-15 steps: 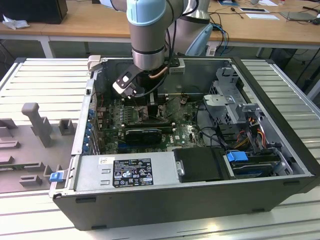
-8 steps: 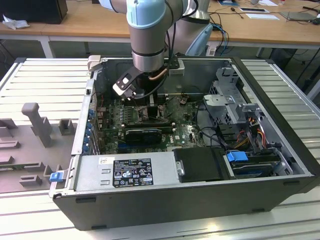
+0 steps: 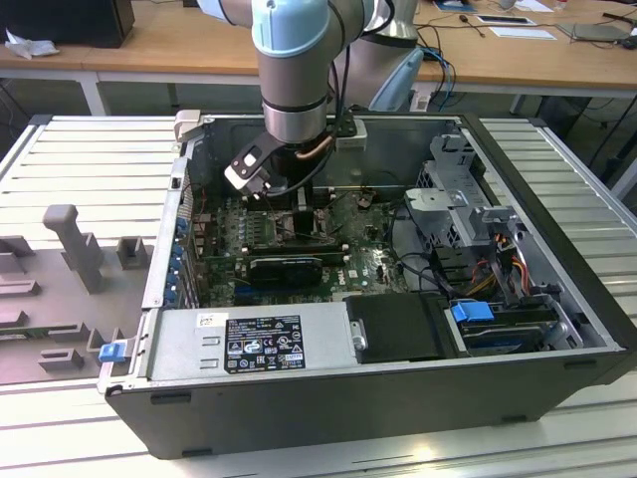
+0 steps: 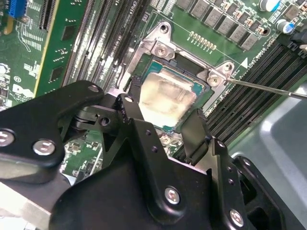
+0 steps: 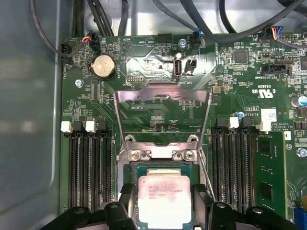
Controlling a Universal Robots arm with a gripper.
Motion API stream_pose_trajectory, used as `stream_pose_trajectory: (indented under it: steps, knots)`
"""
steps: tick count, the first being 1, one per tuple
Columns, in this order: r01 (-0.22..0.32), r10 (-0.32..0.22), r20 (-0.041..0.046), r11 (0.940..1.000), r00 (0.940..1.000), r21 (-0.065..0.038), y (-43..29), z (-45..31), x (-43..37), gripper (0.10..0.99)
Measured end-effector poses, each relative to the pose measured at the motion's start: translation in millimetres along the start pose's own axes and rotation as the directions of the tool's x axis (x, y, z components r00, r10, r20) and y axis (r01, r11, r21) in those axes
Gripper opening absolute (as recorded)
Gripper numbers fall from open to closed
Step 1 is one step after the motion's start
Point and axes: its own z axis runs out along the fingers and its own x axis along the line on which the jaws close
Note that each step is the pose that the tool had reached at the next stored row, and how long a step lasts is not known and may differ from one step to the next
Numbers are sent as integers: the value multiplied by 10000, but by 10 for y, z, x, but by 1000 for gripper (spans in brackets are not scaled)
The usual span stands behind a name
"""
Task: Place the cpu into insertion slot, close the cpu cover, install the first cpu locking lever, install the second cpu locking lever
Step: 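Place the cpu into insertion slot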
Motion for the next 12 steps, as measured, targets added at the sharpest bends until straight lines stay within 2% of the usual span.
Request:
stream_pose_trajectory:
  steps: [6,10,12]
  knots:
    - [0,0,1,10000,10000,1,-1,11,16,600]
    - [1,-1,5,10000,10000,1,4,-51,18,600]
    - [5,-5,55,10000,10000,0,9,-110,21,584]
